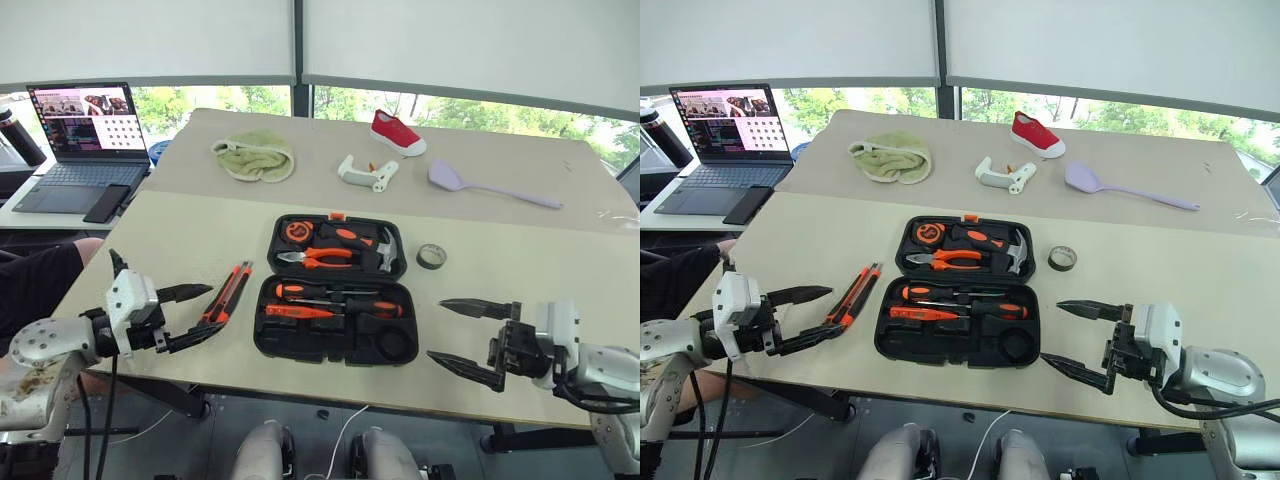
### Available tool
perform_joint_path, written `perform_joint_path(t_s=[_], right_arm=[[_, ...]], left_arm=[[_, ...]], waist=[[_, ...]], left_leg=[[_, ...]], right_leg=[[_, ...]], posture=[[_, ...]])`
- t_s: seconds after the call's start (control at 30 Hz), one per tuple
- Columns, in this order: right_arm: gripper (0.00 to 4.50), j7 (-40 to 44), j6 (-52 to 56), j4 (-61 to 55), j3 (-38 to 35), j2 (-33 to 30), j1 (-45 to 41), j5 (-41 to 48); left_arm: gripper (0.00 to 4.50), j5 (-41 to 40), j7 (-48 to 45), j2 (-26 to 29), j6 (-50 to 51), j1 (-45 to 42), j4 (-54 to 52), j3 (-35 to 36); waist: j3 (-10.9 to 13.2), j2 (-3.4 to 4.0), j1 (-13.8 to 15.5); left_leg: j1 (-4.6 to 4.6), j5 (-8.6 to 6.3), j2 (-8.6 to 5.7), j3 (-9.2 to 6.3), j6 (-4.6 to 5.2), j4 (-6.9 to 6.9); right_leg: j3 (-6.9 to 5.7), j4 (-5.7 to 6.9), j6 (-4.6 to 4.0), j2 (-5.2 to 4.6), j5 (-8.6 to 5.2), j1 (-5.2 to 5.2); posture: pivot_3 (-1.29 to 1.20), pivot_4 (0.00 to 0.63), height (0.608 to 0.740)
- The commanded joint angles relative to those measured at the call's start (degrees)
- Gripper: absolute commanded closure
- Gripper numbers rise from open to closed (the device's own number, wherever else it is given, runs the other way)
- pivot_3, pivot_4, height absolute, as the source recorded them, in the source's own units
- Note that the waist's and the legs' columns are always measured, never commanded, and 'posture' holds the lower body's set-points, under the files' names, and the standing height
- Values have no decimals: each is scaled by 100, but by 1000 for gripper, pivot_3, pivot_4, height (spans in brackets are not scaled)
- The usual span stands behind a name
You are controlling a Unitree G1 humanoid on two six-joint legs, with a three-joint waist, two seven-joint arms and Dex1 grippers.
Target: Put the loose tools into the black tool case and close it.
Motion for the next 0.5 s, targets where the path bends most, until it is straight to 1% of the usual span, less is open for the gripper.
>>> perform_joint_path(t_s=[0.03, 0.07, 0.13, 0.17, 0.2, 0.23, 0.3, 0.5], right_arm=[[0, -22, -98, -39, -48, 11, -124, 21], [0, -39, -93, -49, -40, 11, -139, 17], [0, -65, -87, -85, -40, 12, -132, 13], [0, -78, -86, -114, -48, 14, -110, 11], [0, -95, -82, -135, -47, 17, -99, 9], [0, -117, -77, -165, -45, 20, -81, 5], [0, -153, -66, -219, -44, 18, -51, 3], [0, -256, -37, -327, -80, -5, 42, 20]], left_arm=[[1629, 279, 72, -232, -51, -731, -116, -795], [1924, 393, 88, -319, -46, -944, -45, -1024], [2713, 598, 97, -454, -50, -1256, 131, -1389], [3003, 685, 49, -507, -29, -1395, 218, -1601], [3375, 748, -11, -522, -14, -1482, 287, -1757], [3814, 797, -74, -568, -50, -1569, 362, -1897], [4461, 912, -68, -631, -58, -1740, 523, -2066], [4461, 1265, -134, -748, -145, -2205, 1140, -2494]], waist=[[0, 1, 21], [0, 1, 19], [0, 0, -6], [0, 0, -23], [0, 1, -39], [0, 1, -48], [0, 1, -61], [0, 1, -39]], left_leg=[[1, 0, -2, 1, 1, 0], [-1, 1, -5, 1, 1, 2], [-2, 1, -5, 4, 4, 4], [-2, 0, -5, 4, 8, 4], [-4, 2, -5, 5, 12, 4], [-5, 21, -4, 5, 43, 3], [-5, 26, 1, 6, 50, 3], [-5, 25, 6, 4, 47, 4]], right_leg=[[-8, -1, 15, 13, 9, 10], [-17, 0, 17, 23, 10, 19], [-16, -1, 21, 27, 12, 23], [-16, -2, 21, 31, 12, 23], [-15, -2, 22, 37, 12, 24], [-13, 0, 21, 45, 11, 24], [-6, 0, 20, 61, 10, 23], [-1, 0, 18, 65, 8, 20]], posture=[[0, 150, 736], [0, 150, 736], [0, 150, 736], [0, 150, 736], [0, 150, 736], [0, 150, 736], [0, 150, 736], [0, 150, 736]])
